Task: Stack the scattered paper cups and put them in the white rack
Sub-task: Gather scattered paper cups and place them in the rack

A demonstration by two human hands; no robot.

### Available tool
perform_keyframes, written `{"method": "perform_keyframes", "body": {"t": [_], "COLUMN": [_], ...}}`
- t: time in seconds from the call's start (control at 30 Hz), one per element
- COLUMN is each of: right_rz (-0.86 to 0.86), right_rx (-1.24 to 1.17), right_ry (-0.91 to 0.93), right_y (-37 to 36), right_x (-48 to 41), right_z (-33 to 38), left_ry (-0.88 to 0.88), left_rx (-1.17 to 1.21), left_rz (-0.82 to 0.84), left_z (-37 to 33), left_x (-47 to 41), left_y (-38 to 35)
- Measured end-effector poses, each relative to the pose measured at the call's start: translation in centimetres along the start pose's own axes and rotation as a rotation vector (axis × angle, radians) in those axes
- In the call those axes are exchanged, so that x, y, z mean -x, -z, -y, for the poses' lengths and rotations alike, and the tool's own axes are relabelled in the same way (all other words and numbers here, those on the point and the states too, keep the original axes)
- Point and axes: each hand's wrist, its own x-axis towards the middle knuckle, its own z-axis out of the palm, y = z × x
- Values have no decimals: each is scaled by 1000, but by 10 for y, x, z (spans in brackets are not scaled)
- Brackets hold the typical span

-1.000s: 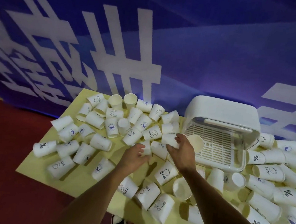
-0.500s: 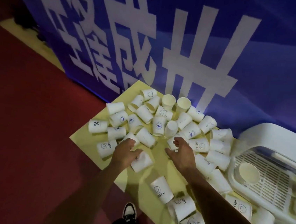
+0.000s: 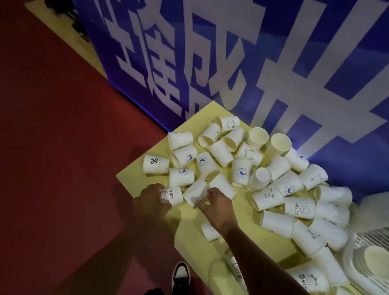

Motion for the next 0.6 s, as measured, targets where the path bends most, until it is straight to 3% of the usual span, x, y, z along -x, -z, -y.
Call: {"method": "perform_keyframes", "body": {"t": [0.27, 0.6], "right_rz": [-107, -210], "right_rx": [-228, -495], "right_ry": [-438, -629], "right_y": [-41, -68], "right_x": [-28, -54], "right_z": [14, 27], "left_ry": [-5, -30], "left_rx": [-22, -14], "left_rz": [140, 186], "left_z": [11, 21], "left_x": [-19, -30], "left_y": [-7, -15]}}
